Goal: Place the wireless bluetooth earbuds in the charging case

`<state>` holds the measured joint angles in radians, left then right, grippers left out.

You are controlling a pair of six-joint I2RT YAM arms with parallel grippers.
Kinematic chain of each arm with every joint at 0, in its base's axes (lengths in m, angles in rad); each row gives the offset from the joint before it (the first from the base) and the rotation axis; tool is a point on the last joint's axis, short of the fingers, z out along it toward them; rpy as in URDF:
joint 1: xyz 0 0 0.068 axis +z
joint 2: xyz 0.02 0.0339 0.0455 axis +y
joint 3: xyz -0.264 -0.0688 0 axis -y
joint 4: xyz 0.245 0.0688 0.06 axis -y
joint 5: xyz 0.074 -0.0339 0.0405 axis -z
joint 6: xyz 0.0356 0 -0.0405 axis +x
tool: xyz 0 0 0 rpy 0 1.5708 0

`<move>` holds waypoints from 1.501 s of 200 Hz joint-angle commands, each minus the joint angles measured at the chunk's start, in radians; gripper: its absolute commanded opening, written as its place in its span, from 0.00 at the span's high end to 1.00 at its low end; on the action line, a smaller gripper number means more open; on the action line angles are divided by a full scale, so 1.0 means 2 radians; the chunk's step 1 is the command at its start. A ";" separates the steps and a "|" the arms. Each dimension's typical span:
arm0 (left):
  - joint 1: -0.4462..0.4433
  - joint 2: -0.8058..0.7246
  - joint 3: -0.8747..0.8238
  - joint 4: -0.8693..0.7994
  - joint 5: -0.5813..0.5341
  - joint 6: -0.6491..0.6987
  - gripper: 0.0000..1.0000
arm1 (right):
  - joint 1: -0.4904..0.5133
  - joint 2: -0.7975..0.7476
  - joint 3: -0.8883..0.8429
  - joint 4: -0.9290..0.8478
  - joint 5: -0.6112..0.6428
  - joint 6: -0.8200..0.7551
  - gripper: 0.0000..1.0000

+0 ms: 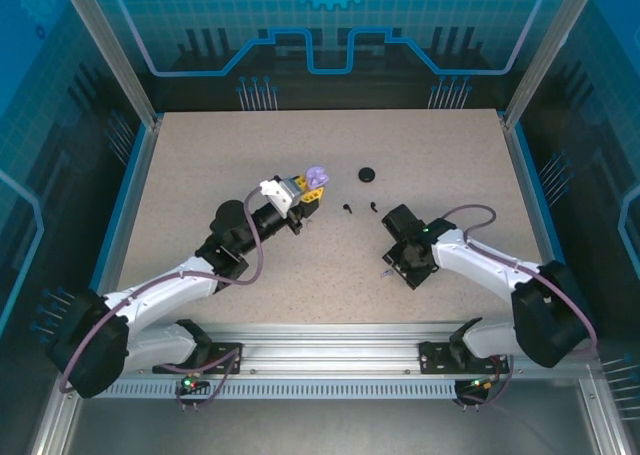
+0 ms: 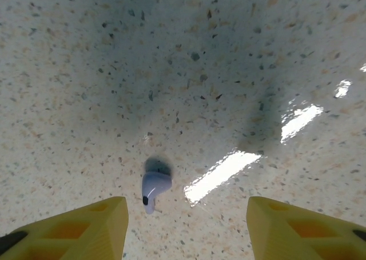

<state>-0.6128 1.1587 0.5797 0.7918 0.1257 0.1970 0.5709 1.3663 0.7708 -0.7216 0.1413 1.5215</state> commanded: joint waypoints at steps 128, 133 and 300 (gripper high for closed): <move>-0.003 -0.016 -0.008 0.021 -0.007 -0.008 1.00 | 0.016 0.099 0.039 0.045 -0.028 0.020 0.56; -0.003 -0.016 -0.008 0.020 -0.007 -0.008 1.00 | 0.016 0.100 0.039 0.045 -0.027 0.018 0.57; -0.003 -0.028 -0.012 0.016 -0.011 -0.011 1.00 | 0.013 0.174 0.125 -0.024 -0.017 -0.198 0.78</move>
<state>-0.6128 1.1282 0.5674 0.7918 0.1162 0.1825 0.5892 1.6970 1.0107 -0.7101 0.0967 1.1950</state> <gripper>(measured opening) 0.221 0.222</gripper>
